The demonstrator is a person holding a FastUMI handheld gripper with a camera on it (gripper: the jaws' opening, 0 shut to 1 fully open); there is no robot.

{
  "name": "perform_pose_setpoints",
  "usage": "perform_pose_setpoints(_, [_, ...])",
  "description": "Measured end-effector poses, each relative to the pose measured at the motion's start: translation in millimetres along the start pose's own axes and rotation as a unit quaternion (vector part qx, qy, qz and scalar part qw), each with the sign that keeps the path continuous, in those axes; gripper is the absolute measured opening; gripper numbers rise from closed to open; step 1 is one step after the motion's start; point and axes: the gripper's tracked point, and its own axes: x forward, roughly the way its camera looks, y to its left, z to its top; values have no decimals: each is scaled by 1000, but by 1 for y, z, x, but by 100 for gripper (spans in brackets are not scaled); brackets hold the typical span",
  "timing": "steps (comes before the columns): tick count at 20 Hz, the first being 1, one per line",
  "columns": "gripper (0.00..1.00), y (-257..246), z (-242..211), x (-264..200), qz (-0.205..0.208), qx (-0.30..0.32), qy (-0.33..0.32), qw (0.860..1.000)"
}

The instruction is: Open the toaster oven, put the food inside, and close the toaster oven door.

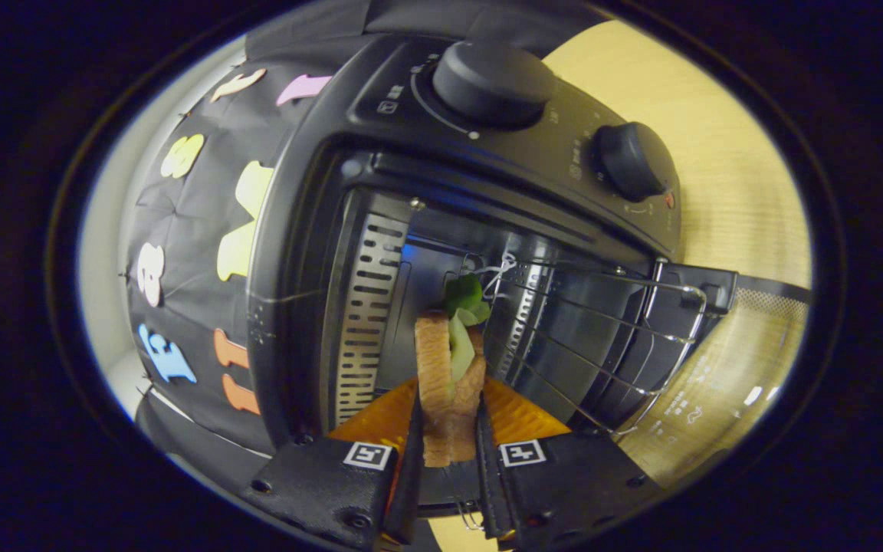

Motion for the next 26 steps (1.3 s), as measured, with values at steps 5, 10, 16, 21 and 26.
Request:
perform_pose_setpoints(5, [49, -8, -14, -4, -28, -69, 46, 996])
perform_pose_setpoints(10, [53, -13, -21, -7, -51, -185, 90, 977])
perform_pose_setpoints(16, [87, -9, -37, -9, -58, -357, 124, 924])
perform_pose_setpoints(21, [97, -23, -32, -11, -112, -513, 102, 845])
perform_pose_setpoints(26, [98, -31, -34, -19, -164, -569, 111, 798])
